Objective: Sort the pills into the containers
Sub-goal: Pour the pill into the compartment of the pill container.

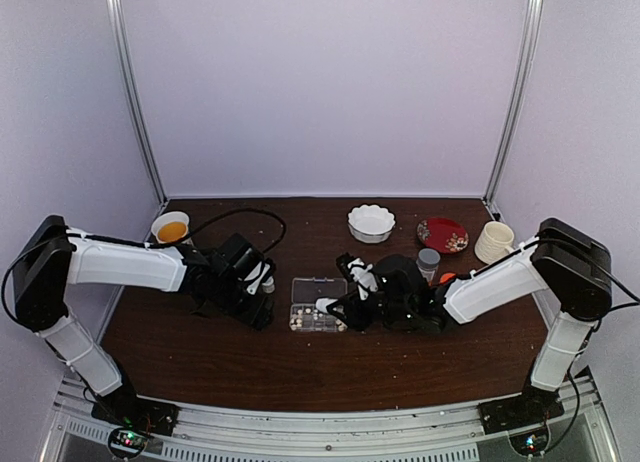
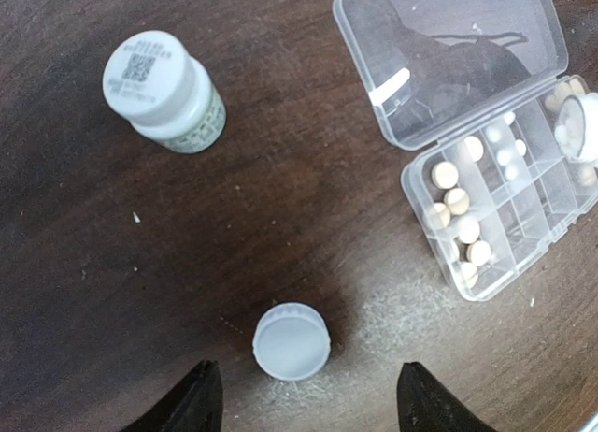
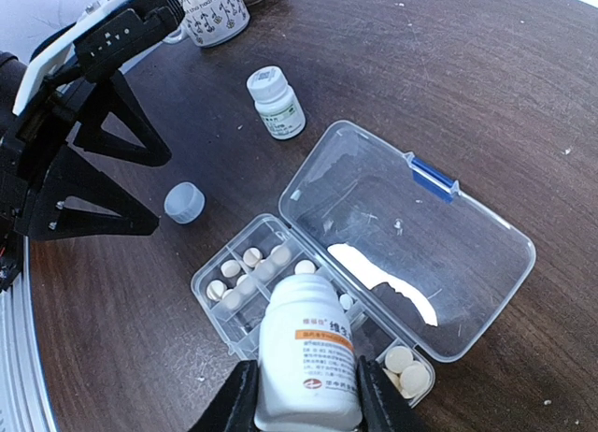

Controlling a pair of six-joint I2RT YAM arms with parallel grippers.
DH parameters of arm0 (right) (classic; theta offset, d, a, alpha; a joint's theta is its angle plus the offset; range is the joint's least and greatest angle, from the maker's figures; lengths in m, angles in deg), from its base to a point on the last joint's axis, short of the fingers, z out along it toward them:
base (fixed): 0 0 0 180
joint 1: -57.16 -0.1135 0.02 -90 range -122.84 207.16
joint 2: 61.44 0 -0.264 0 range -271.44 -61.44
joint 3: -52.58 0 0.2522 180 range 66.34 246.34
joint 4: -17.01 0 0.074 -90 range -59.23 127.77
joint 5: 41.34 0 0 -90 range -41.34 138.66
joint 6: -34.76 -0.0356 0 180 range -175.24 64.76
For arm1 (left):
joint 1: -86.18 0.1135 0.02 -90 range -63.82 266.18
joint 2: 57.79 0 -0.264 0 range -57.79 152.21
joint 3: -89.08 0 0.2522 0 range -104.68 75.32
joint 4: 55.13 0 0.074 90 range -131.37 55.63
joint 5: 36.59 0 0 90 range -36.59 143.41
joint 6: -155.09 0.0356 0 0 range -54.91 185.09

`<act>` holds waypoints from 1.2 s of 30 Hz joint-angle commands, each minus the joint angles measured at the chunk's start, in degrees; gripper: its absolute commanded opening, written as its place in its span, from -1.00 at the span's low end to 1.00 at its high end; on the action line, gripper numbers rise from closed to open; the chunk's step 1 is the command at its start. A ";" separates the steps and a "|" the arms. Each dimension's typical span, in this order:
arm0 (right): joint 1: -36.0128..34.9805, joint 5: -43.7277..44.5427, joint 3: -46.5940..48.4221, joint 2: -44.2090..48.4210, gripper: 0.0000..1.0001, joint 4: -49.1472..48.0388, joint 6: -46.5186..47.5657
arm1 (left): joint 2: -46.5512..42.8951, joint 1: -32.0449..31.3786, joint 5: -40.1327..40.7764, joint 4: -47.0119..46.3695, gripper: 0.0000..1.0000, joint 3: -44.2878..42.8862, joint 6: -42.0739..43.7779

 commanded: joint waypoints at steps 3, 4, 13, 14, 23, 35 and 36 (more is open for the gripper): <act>-0.25 -0.21 1.19 0.73 -1.00 0.83 0.40 | 2.10 -0.32 0.72 0.09 0.34 -1.34 -0.74; -0.29 0.05 -0.39 1.27 -1.00 -2.45 -0.43 | 2.28 -0.34 0.80 0.16 0.34 -1.42 -0.67; -0.31 2.21 1.88 0.55 -1.00 2.79 -0.07 | 2.87 -0.33 0.77 0.78 0.32 -1.94 -0.65; -0.31 1.40 3.00 0.14 -1.00 4.40 0.59 | 2.97 -0.28 0.81 0.79 0.32 -1.95 -0.65; -0.38 -0.17 -0.02 0.94 -1.00 -2.40 -0.80 | 3.19 -0.35 1.28 1.42 0.29 -2.39 -0.78; -0.56 -1.88 -3.53 3.88 -1.00 -3.63 -0.33 | 2.31 -0.30 1.70 1.15 0.26 -1.74 -1.18; -0.57 -2.23 -3.89 4.31 -1.00 -3.63 -0.28 | 2.25 -0.32 1.65 1.16 0.26 -1.77 -1.23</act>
